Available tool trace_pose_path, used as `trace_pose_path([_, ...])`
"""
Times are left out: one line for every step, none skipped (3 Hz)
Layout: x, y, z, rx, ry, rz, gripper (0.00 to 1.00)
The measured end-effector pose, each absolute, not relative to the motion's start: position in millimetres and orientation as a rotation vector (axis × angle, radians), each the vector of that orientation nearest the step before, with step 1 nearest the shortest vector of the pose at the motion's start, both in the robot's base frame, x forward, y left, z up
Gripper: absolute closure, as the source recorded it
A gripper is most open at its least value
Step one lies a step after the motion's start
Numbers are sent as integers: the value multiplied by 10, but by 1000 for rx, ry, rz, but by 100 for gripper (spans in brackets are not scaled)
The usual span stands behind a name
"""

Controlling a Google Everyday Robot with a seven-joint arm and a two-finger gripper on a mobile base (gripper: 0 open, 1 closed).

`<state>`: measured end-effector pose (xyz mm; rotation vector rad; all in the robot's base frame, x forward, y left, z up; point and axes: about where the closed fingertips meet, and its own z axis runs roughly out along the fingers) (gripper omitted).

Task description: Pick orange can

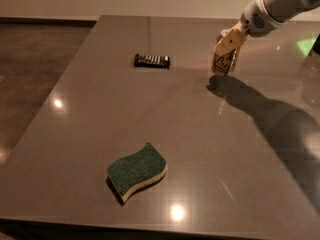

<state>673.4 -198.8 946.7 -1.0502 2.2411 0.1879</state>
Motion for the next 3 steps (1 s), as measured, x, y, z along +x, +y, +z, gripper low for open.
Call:
trace_pose_path([6705,-1948,9563,-1066,2224,188,100])
trace_pose_path([6608,-1801,9765,-1124,2182,166,100])
trace_pose_path([6540,-1712,9901,-1159,2154,150,100])
